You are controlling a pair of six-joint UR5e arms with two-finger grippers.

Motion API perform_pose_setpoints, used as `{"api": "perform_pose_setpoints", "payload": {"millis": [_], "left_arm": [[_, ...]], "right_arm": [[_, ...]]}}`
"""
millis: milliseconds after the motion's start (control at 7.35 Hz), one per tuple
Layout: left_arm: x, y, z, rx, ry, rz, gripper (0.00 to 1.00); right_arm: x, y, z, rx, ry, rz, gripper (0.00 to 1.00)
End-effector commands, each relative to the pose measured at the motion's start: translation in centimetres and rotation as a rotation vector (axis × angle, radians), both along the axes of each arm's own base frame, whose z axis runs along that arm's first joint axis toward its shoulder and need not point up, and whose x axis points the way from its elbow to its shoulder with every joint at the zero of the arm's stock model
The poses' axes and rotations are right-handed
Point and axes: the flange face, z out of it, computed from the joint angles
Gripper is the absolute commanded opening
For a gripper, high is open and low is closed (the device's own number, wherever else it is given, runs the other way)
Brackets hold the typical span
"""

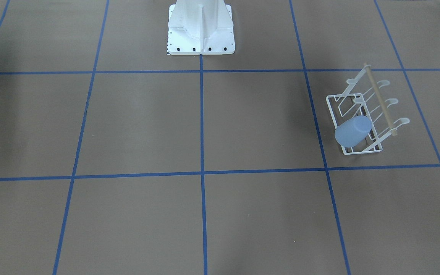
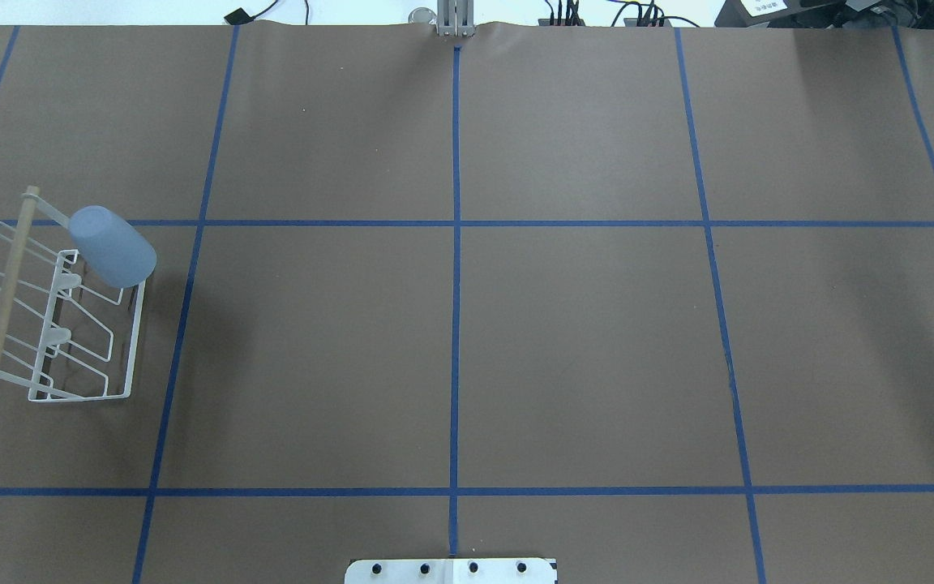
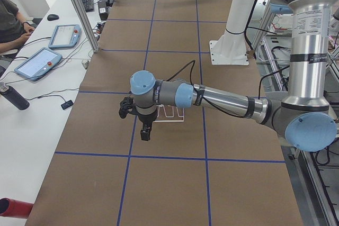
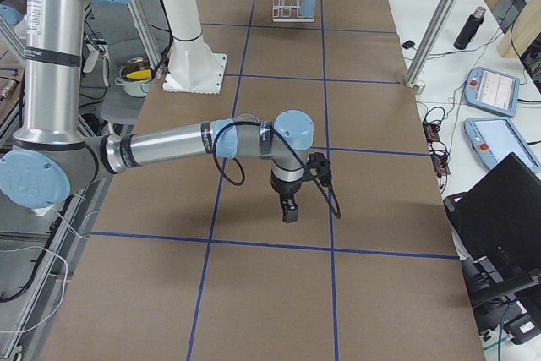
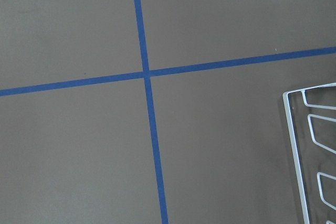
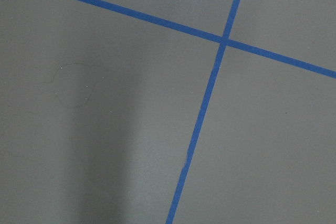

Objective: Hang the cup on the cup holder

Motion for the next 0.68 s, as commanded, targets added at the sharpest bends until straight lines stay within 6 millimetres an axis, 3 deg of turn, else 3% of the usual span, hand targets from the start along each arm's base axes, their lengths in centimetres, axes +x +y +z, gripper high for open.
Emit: {"api": "perform_pose_setpoints", "payload": {"millis": [0,545], "left_arm": [[0.1,0.4,-0.1,0.001,0.002,0.003,0.98],[0.0,0.5,-1.5,0.031,0.002,0.002,0.98]], "right_arm": [[-0.1,0.0,0.0,-0.003,0.001,0.002,1.00],[-0.1,-0.3,-0.4,0.016,-0.001,0.004,1.00]]}}
